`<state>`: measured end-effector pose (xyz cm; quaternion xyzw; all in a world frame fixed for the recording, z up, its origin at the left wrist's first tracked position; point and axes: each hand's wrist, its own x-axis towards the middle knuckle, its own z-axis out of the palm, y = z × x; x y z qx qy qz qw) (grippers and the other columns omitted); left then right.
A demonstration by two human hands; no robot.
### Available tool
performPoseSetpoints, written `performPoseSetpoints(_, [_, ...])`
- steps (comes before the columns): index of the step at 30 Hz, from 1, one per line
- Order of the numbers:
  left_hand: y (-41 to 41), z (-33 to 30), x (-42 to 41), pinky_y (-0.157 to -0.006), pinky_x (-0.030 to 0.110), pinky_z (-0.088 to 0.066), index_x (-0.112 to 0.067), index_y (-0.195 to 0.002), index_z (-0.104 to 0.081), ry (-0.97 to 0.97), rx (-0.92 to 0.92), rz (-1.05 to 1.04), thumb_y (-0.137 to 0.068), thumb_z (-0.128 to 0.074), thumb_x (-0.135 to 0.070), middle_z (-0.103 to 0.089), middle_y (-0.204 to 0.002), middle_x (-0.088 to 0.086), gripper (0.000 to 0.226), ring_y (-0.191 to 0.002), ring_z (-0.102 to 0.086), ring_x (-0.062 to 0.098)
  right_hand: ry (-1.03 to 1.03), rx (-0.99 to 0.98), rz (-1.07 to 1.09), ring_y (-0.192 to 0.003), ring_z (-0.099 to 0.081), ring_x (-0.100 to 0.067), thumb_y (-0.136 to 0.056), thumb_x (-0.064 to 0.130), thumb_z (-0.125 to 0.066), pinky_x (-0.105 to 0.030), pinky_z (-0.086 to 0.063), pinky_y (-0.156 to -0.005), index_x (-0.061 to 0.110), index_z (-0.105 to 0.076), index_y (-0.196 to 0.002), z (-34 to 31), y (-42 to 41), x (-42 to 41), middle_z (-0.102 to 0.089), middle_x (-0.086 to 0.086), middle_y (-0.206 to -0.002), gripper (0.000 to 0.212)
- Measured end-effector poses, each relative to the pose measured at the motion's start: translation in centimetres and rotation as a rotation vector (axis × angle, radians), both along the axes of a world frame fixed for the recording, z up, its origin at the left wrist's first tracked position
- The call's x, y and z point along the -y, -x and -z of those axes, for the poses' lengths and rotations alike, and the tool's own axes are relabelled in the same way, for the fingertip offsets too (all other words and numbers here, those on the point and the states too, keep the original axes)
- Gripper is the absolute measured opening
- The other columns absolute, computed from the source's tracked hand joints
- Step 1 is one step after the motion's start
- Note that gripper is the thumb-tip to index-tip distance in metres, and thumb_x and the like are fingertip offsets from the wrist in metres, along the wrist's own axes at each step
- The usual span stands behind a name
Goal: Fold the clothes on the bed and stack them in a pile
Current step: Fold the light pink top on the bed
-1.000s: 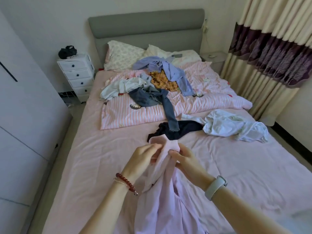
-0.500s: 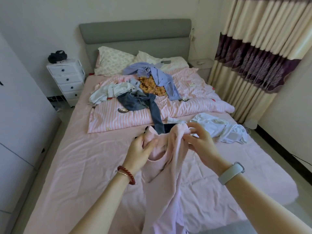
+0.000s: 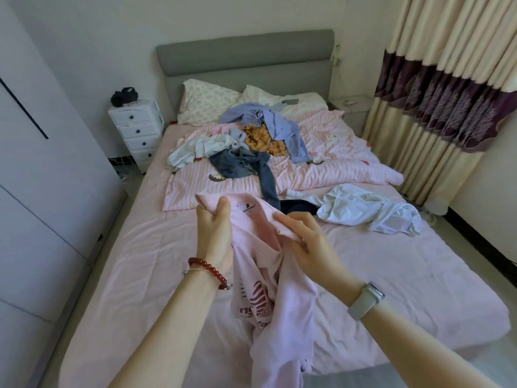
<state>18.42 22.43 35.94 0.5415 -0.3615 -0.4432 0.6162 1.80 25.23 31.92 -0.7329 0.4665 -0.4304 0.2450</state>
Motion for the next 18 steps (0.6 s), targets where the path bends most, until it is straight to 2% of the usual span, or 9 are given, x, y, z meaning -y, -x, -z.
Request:
performPoseSetpoints(3, [-1.8, -0.9, -1.5, -0.067, 0.007, -0.041, -0.009, -0.103, -0.043, 0.157, 0.288, -0.013, -0.096, -0.045, -0.017, -0.051, -0.086, -0.002, 0.010, -0.072, -0.052, -0.010, 0.058, 0.066, 0.118, -0.090, -0.055, -0.006, -0.090, -0.007, -0.049, -0.004, -0.037, -0.079, 0.008, -0.064, -0.111, -1.3, 2.3, 0.1, -0.058, -0.001, -0.097, 0.030])
performPoseSetpoints(4, [-2.5, -1.1, -2.1, -0.061, 0.002, -0.038, -0.013, -0.099, -0.041, 0.193, 0.423, 0.000, -0.096, -0.046, -0.017, -0.048, -0.083, -0.006, 0.007, -0.065, -0.050, -0.017, 0.055, 0.077, 0.154, -0.085, -0.056, -0.002, -0.090, -0.005, -0.050, -0.003, -0.037, -0.073, 0.012, -0.065, -0.103, -1.9, 3.1, 0.0, -0.061, 0.004, -0.089, 0.026])
performPoseSetpoints(6, [-3.8, -1.6, -3.5, -0.056, 0.003, -0.037, -0.023, -0.088, -0.036, 0.259, 0.645, 0.077, -0.093, -0.051, -0.022, -0.044, -0.078, -0.010, 0.015, -0.063, -0.049, -0.018, 0.072, 0.093, 0.195, -0.076, -0.054, 0.011, -0.091, 0.002, -0.052, -0.003, -0.037, -0.066, 0.019, -0.061, -0.092, -3.1, 4.4, -0.1, -0.059, 0.017, -0.079, 0.019])
performPoseSetpoints(8, [-5.4, -1.9, -5.3, -0.055, 0.008, -0.037, -0.028, -0.082, -0.032, 0.263, 0.778, 0.207, -0.081, -0.062, -0.042, -0.044, -0.072, -0.010, 0.033, -0.060, -0.049, -0.013, 0.113, 0.128, 0.234, -0.072, -0.052, 0.017, -0.092, 0.008, -0.053, -0.003, -0.037, -0.063, 0.020, -0.057, -0.088, -4.1, 5.3, -0.7, -0.056, 0.020, -0.076, 0.013])
performPoseSetpoints(10, [-6.9, -2.5, -7.3, -0.064, 0.012, -0.041, -0.034, -0.090, -0.034, 0.183, 0.773, 0.352, -0.059, -0.069, -0.066, -0.055, -0.078, -0.010, 0.057, -0.067, -0.053, -0.010, 0.176, 0.171, 0.281, -0.067, -0.051, 0.013, -0.091, 0.013, -0.053, -0.005, -0.037, -0.061, 0.015, -0.058, -0.087, -4.8, 5.9, -1.9, -0.058, 0.014, -0.073, 0.007])
performPoseSetpoints(11, [-7.5, -2.7, -8.3, -0.073, 0.017, -0.045, -0.039, -0.096, -0.035, 0.143, 0.740, 0.402, -0.054, -0.072, -0.067, -0.061, -0.087, -0.008, 0.063, -0.076, -0.057, -0.007, 0.213, 0.181, 0.305, -0.065, -0.051, 0.007, -0.090, 0.016, -0.052, -0.007, -0.037, -0.061, 0.012, -0.059, -0.087, -5.1, 6.0, -2.8, -0.059, 0.009, -0.071, 0.009])
performPoseSetpoints(14, [-8.9, -2.9, -11.5, -0.088, 0.028, -0.045, -0.038, -0.112, -0.044, 0.202, 0.639, 0.392, -0.070, -0.072, -0.036, -0.065, -0.103, -0.003, 0.050, -0.092, -0.060, 0.005, 0.376, 0.120, 0.402, -0.065, -0.046, -0.003, -0.088, 0.014, -0.049, -0.009, -0.035, -0.059, 0.011, -0.061, -0.089, -5.5, 6.2, -6.0, -0.056, 0.015, -0.067, 0.013])
performPoseSetpoints(17, [-9.5, -3.4, -15.9, -0.070, 0.013, -0.041, -0.025, -0.089, -0.062, 0.333, 0.659, 0.185, -0.083, -0.067, -0.014, -0.066, -0.081, -0.011, 0.013, -0.075, -0.053, 0.001, 0.481, 0.105, 0.495, -0.070, -0.042, 0.001, -0.088, 0.007, -0.050, -0.011, -0.030, -0.060, 0.002, -0.063, -0.089, -5.7, 5.7, -10.5, -0.053, 0.011, -0.074, 0.014])
performPoseSetpoints(18, [-9.6, -3.4, -17.6, -0.061, 0.010, -0.039, -0.027, -0.080, -0.062, 0.377, 0.676, 0.112, -0.082, -0.068, -0.016, -0.063, -0.069, -0.015, 0.013, -0.066, -0.049, -0.004, 0.506, 0.098, 0.504, -0.071, -0.042, 0.000, -0.089, 0.007, -0.050, -0.010, -0.032, -0.063, 0.000, -0.063, -0.090, -5.9, 5.6, -12.0, -0.053, 0.007, -0.078, 0.014])
